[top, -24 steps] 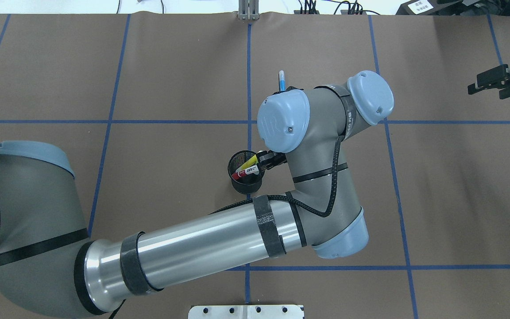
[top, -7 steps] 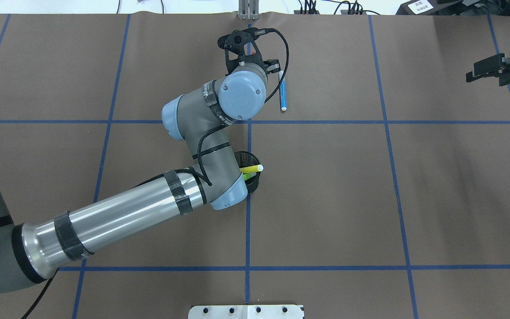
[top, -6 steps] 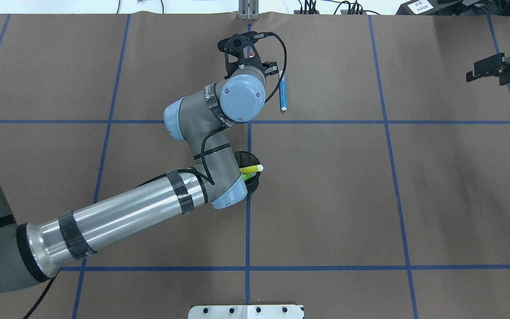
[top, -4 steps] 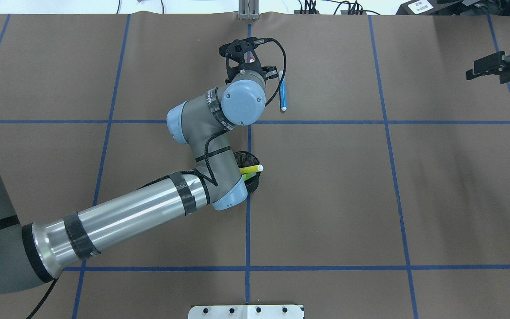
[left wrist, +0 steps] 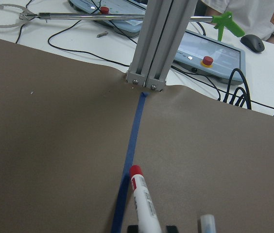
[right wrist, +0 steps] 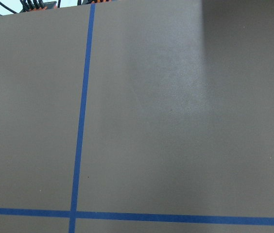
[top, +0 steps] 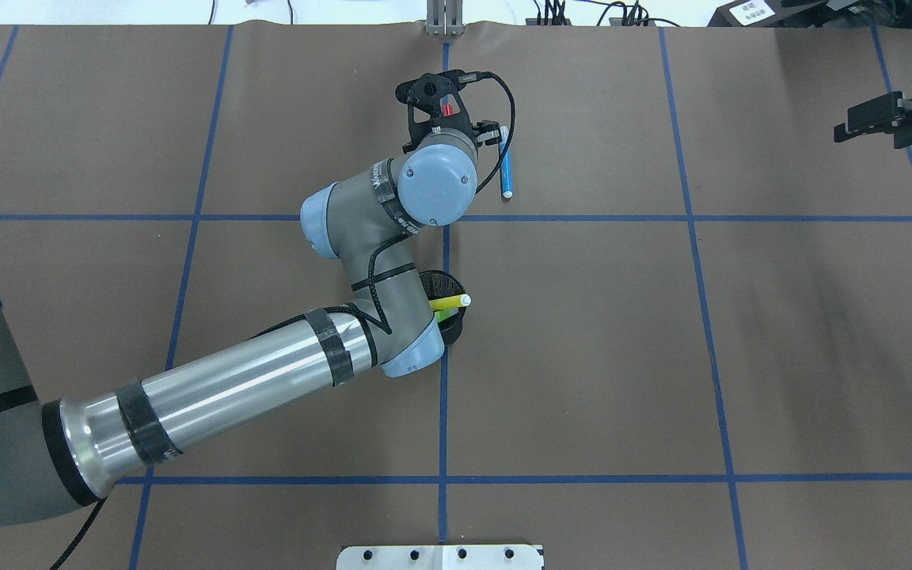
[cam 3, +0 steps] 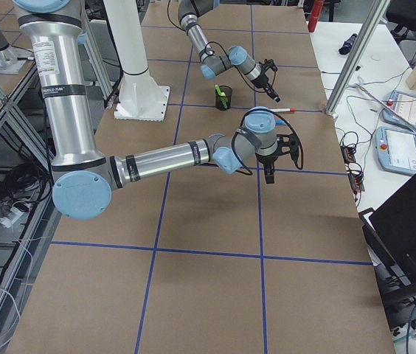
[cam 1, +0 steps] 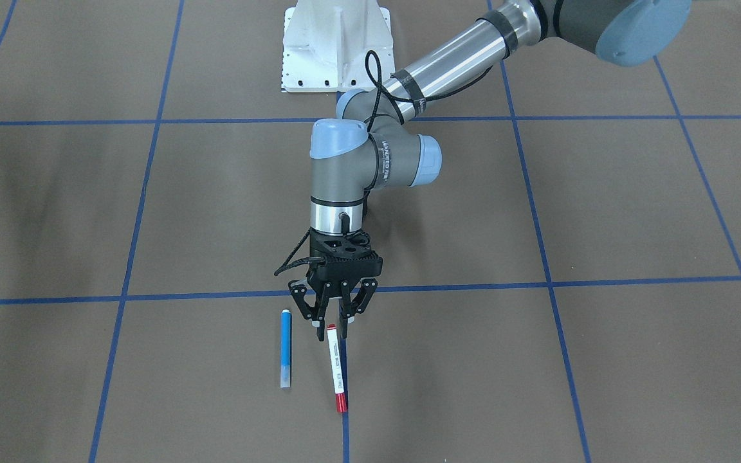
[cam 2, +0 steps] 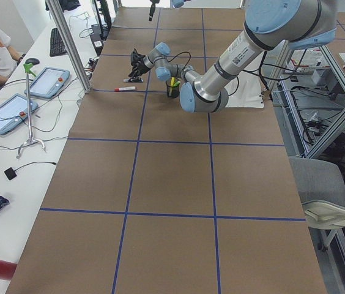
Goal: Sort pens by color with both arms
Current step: 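Place the white marker beside the blue marker and release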
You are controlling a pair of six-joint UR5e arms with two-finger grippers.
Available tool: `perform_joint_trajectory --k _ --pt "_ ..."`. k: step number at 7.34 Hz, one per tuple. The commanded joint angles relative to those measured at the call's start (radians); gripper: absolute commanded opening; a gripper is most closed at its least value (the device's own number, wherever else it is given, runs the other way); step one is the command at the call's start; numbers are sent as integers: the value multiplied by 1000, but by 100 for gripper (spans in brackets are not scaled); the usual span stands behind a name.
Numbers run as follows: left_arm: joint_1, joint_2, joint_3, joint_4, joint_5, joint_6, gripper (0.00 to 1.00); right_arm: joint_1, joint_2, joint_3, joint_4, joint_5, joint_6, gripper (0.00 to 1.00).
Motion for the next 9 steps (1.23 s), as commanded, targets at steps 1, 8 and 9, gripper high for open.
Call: perform_joint_trajectory --k 1,8,9 --pt "4 -5 -12 6 -2 34 100 0 4 0 -1 0 0 99" --pt "-161 308 -516 248 -372 272 100 -171 134 87 -2 -156 344 99" --pt "-209 406 -613 251 -443 363 100 -257 169 121 -8 -248 465 99"
